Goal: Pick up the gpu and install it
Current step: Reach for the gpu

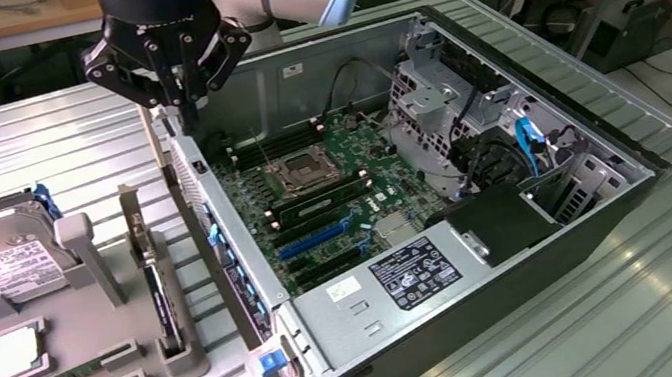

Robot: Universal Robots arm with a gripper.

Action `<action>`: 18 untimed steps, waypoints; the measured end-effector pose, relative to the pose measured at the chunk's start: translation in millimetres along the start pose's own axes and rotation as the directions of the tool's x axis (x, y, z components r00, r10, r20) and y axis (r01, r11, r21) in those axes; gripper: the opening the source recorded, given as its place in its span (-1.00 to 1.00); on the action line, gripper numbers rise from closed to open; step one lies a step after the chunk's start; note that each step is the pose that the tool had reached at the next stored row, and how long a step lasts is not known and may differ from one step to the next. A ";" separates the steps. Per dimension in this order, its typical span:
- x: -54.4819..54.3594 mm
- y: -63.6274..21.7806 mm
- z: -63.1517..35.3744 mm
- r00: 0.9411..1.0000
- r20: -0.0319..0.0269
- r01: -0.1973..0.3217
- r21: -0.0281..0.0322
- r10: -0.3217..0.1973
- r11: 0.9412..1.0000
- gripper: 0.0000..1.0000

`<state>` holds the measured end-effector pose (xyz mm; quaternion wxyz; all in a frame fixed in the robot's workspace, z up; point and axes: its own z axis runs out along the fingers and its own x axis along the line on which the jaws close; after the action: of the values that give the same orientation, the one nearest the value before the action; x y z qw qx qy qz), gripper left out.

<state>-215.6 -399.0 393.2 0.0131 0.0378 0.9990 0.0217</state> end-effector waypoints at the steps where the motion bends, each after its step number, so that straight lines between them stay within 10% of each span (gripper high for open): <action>1: 0.6 0.0 0.0 1.000 0.000 0.000 0.000 0.000 1.000 -0.79; 18: 6.8 -0.5 -0.2 1.000 0.000 0.000 0.000 0.000 1.000 -0.79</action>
<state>-222.4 -398.9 393.1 0.0131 0.0379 0.9990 0.0217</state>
